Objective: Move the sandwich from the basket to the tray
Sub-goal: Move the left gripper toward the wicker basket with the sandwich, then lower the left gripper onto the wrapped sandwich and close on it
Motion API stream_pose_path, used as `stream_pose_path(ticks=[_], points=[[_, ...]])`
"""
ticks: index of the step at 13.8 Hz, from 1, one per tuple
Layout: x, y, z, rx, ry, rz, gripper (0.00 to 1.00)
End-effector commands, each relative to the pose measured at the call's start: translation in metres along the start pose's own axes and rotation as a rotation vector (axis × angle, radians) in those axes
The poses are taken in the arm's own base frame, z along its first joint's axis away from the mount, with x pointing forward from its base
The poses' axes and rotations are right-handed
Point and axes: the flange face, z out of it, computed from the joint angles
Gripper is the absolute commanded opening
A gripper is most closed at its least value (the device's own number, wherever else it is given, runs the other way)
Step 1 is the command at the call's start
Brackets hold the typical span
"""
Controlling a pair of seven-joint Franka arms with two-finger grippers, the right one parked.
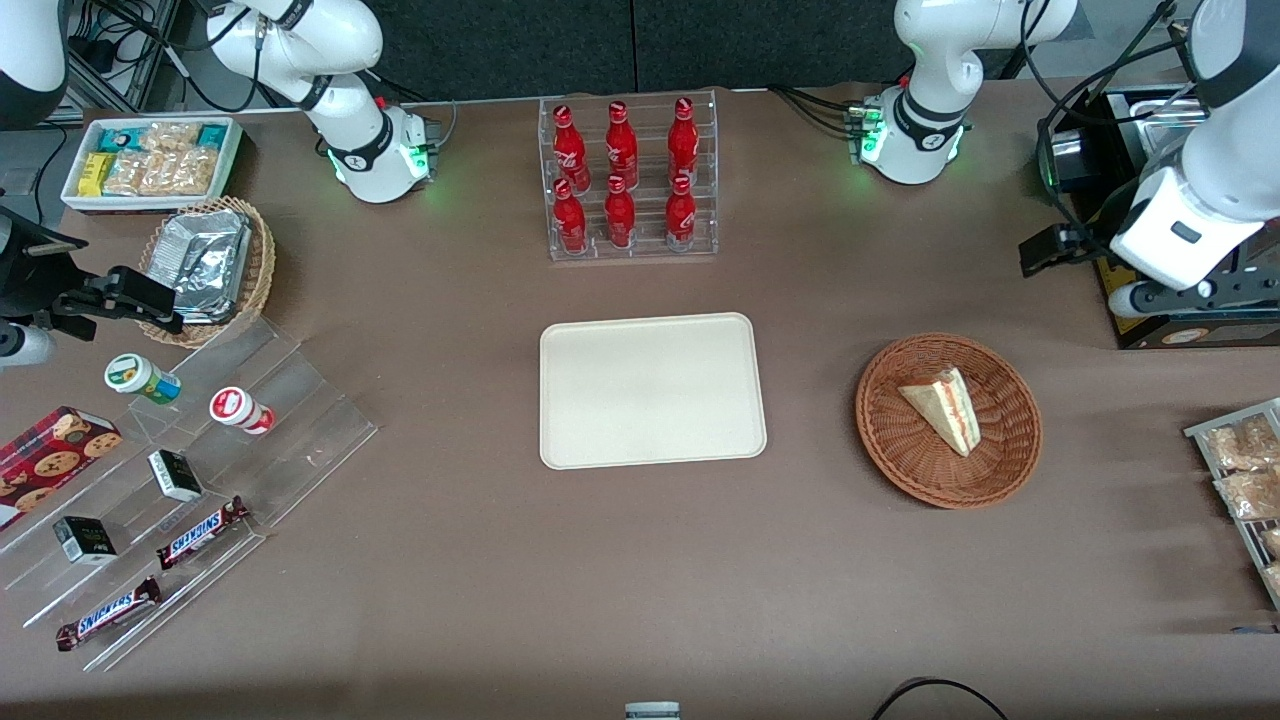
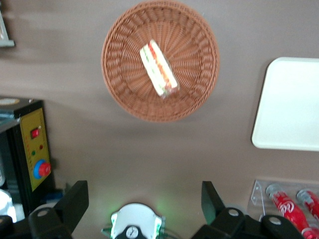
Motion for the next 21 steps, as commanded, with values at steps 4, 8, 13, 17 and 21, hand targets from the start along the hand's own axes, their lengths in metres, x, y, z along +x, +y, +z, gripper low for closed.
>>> stream_pose_path(ticks=[4,8,13,17,21], points=[[0.003,0.0,0.006,0.039,0.001,0.034,1.0],[0.03,0.001,0.064,0.058,0.008,-0.093,1.0],[0.078,0.011,0.145,0.042,0.019,-0.36,1.0],[0.105,0.017,0.182,0.019,0.052,-0.469,1.0],[0.104,0.02,0.232,-0.011,0.104,-0.464,1.0]])
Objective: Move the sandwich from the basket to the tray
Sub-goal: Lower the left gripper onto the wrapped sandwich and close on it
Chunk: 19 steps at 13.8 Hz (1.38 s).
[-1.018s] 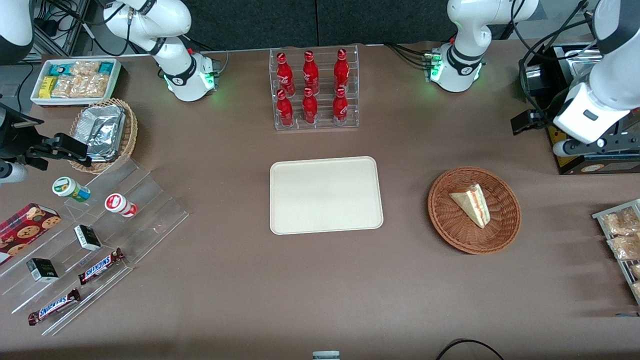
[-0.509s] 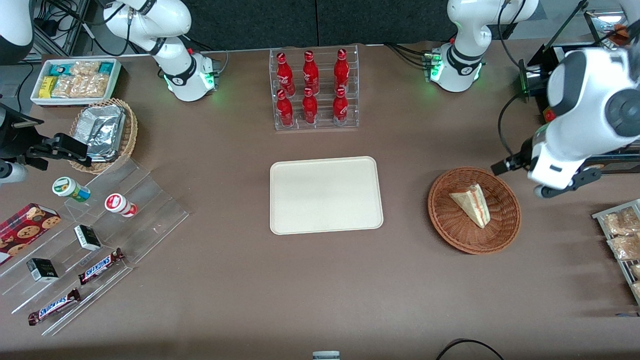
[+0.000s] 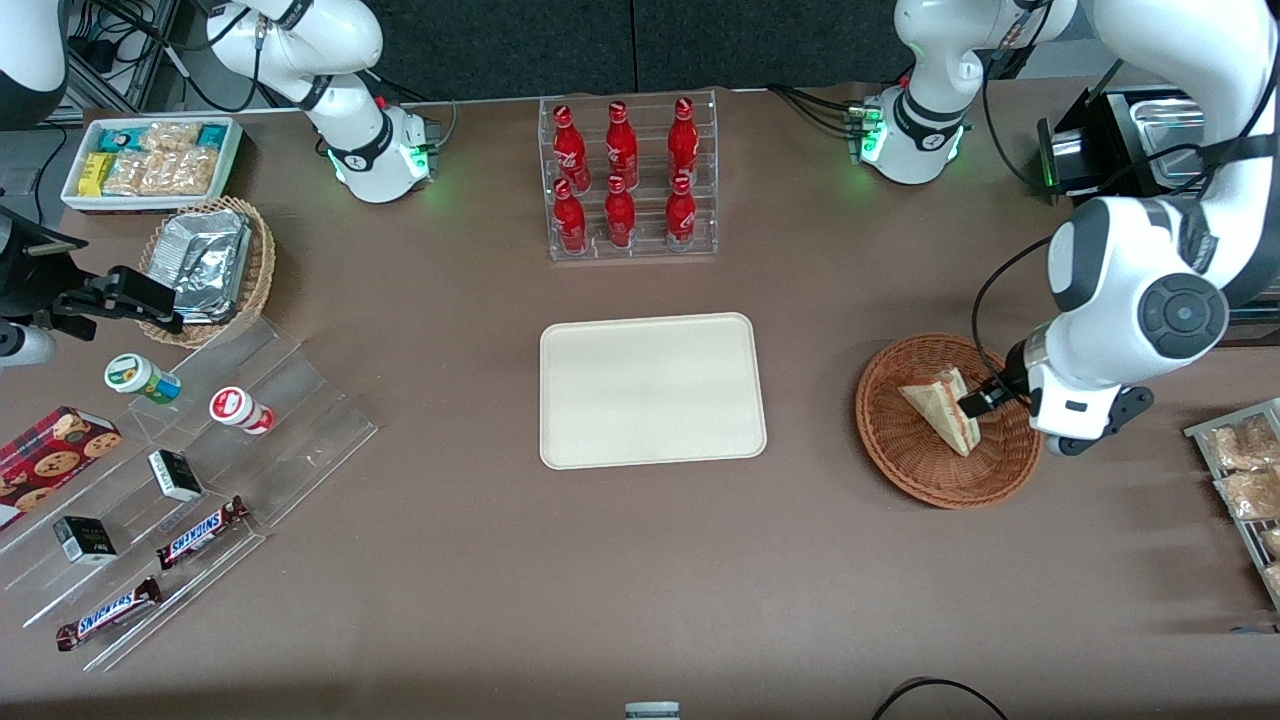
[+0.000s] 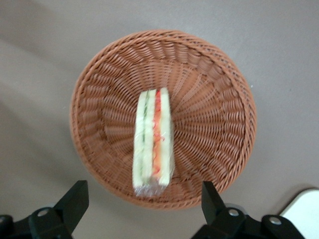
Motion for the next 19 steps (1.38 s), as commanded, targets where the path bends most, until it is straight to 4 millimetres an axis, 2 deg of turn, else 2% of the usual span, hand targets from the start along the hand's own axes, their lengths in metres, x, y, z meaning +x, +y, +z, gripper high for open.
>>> stream_pose_path(ticks=[1,5,15,17,18,19], points=[[-0.012,-0.005,0.025,-0.009,0.03,-0.018,1.0],[-0.026,-0.01,0.058,-0.018,0.036,-0.042,1.0],[-0.039,-0.015,0.095,-0.049,0.061,-0.072,1.0],[-0.04,-0.015,0.107,-0.05,0.056,-0.081,0.93],[-0.04,-0.015,0.113,-0.057,0.06,-0.106,0.83],[-0.042,-0.016,0.117,-0.058,0.06,-0.114,0.64]])
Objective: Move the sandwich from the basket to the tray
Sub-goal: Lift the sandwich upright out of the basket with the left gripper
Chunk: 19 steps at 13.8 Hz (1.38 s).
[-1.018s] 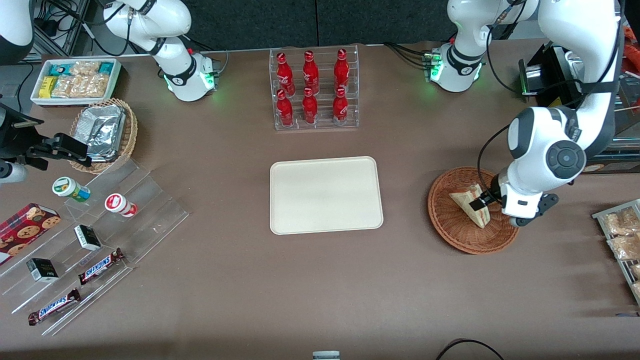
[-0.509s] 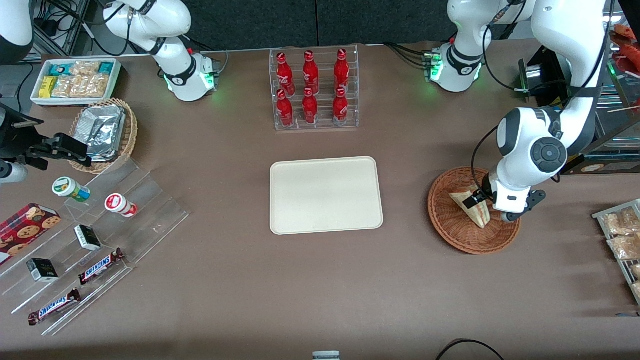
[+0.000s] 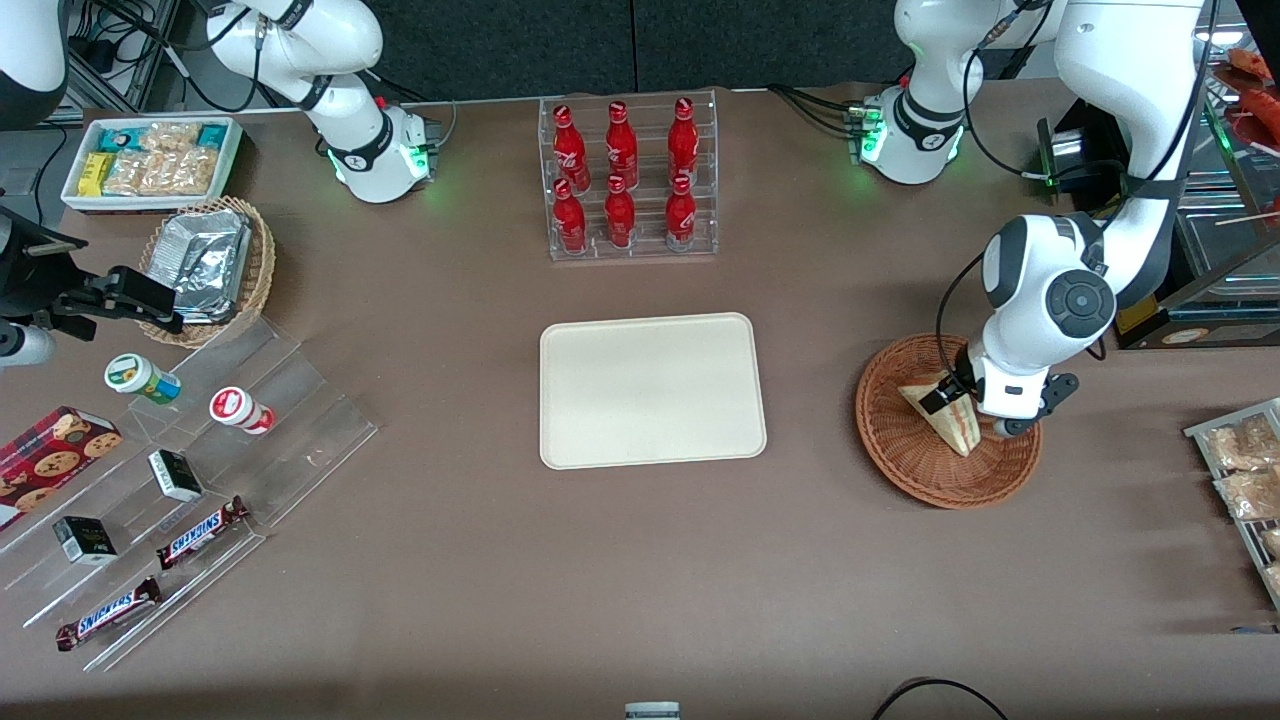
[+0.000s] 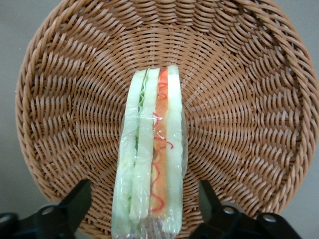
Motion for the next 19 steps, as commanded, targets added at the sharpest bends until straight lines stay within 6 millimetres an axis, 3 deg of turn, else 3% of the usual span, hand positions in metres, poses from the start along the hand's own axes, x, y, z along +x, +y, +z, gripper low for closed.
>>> stream_pose_path(ticks=[1,2,3,6,9,11,15,19], points=[[-0.007,-0.002,0.009,-0.003,0.013,-0.028,0.35],[-0.007,-0.002,0.007,-0.002,0.014,-0.031,0.09],[-0.007,-0.001,0.006,-0.001,0.013,-0.03,0.0],[-0.01,-0.002,-0.016,0.018,0.004,-0.024,0.0],[-0.024,0.021,-0.046,0.053,-0.021,0.043,0.0],[-0.041,0.045,-0.062,0.055,-0.023,0.121,0.0],[-0.107,0.108,-0.075,0.017,-0.01,0.277,0.0],[-0.169,0.19,-0.059,-0.011,-0.036,0.371,0.0]])
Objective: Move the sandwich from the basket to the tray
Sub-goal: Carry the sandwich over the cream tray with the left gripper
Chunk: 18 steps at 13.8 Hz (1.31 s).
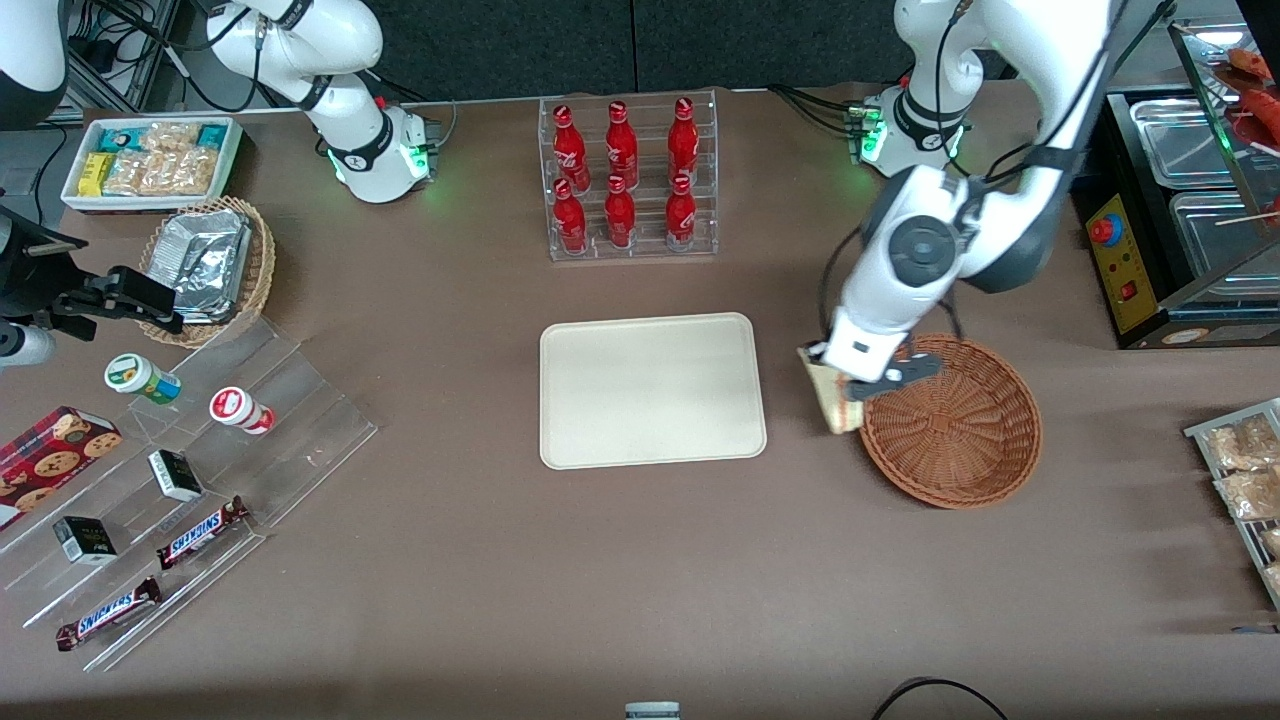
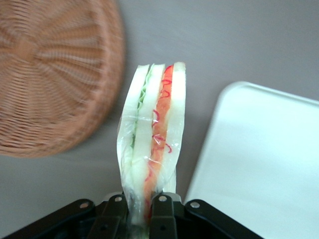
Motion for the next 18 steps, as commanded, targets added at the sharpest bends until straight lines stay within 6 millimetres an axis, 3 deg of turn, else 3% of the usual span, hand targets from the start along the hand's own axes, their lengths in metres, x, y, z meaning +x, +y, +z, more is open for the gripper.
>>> stream_pose_path(ticks=[1,5,9,13,18], points=[[-0.01,0.063,0.016,0.012,0.003,0.06,0.0],[-0.041,0.142,0.025,0.025,-0.011,0.125,0.0],[-0.062,0.194,0.035,0.052,-0.008,0.203,0.0],[-0.078,0.216,0.055,0.062,-0.003,0.231,0.0],[-0.083,0.221,0.082,0.097,0.01,0.221,0.0]])
